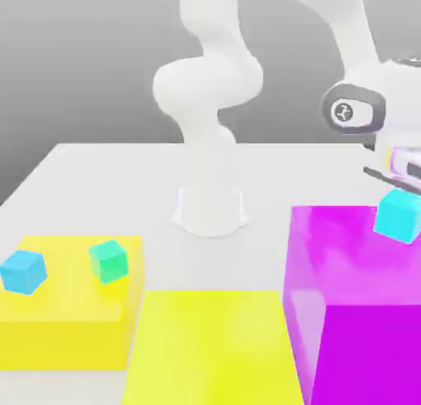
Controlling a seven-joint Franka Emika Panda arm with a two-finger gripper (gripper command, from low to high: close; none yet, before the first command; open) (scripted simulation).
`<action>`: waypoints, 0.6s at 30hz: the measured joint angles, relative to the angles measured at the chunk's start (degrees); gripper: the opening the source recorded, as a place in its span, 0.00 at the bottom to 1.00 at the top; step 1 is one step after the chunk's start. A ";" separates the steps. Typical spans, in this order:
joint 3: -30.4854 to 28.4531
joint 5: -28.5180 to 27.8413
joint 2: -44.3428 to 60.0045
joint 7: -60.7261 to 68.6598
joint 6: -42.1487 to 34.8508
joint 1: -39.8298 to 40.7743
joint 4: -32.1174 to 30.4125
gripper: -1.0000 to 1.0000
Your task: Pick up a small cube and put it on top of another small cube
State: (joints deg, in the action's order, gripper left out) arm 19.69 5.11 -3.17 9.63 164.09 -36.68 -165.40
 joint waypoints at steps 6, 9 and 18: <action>-1.37 8.22 1.34 -1.61 3.88 0.47 -4.12 0.50; -0.84 11.47 5.37 0.75 7.06 0.30 -3.36 0.50; -16.39 5.10 15.76 -3.68 15.97 -13.26 -2.04 0.00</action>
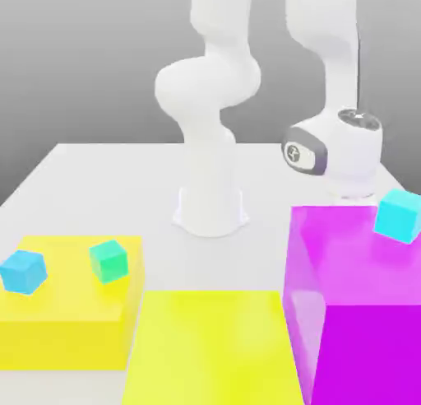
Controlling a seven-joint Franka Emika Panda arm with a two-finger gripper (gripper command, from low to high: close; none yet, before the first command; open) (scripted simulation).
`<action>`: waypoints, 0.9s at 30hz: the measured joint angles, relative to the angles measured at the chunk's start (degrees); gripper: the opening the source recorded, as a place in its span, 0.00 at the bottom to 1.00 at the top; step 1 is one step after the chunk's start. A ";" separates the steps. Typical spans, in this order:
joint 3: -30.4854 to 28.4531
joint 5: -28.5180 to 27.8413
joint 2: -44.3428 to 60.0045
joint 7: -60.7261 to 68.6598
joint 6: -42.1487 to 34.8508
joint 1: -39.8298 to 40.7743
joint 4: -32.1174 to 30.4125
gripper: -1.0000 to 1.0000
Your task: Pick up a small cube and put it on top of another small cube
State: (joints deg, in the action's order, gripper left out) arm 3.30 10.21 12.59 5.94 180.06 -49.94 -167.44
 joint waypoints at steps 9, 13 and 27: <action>7.03 2.71 -2.92 2.01 -2.65 6.32 -0.32 0.00; 10.98 7.96 -8.25 5.61 -7.32 8.75 -0.89 0.00; 18.19 -9.46 -25.44 -10.99 -24.84 12.01 8.48 0.00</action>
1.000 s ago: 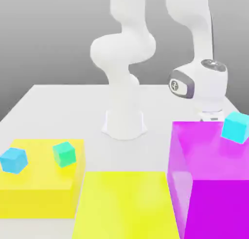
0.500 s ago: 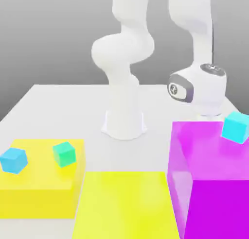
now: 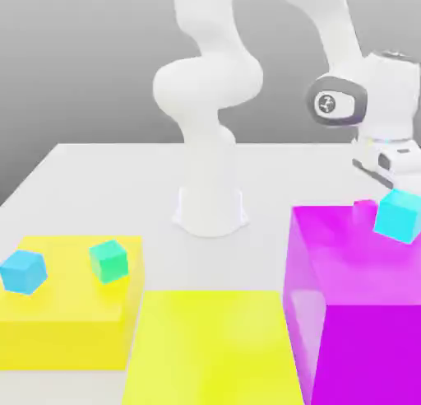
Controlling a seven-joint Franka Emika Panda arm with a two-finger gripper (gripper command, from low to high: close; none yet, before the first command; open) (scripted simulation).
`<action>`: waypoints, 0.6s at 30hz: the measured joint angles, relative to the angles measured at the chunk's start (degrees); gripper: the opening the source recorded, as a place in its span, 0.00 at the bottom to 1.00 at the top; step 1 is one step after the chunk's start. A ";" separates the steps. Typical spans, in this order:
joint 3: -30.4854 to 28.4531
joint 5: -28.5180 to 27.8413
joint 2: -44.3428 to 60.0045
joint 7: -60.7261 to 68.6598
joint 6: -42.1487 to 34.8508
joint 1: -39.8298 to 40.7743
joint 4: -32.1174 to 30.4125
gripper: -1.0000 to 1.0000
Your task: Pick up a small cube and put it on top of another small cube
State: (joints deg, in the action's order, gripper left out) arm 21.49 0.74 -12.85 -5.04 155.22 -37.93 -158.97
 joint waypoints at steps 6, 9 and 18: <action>-3.69 -3.20 -8.60 -10.20 -10.88 10.25 11.32 0.00; -7.16 -3.70 -10.23 -15.27 -13.60 16.85 11.73 0.00; -18.22 -4.41 -12.27 -30.08 -18.97 36.89 7.95 0.00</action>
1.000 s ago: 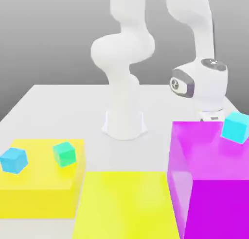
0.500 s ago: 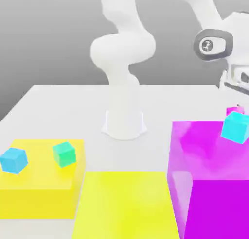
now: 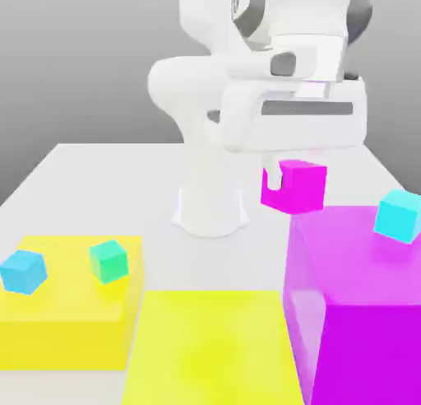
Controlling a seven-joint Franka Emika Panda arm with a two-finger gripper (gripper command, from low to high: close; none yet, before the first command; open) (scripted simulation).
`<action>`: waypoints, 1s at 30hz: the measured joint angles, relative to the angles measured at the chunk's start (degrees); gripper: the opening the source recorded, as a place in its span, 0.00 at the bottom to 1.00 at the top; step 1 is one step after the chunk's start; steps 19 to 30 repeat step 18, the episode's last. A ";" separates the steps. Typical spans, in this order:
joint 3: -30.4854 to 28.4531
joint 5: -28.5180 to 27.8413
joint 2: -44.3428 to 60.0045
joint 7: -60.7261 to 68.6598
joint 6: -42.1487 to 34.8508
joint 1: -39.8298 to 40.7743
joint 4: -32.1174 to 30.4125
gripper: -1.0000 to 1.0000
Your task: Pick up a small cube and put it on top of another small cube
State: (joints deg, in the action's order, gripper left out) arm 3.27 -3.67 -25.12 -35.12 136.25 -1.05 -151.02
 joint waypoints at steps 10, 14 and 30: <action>-10.66 -0.31 0.76 -14.69 -2.26 19.72 -6.55 0.00; -11.13 0.05 7.39 -14.81 6.68 20.35 -9.52 0.00; -11.18 0.06 8.47 -14.78 8.18 20.39 -9.95 1.00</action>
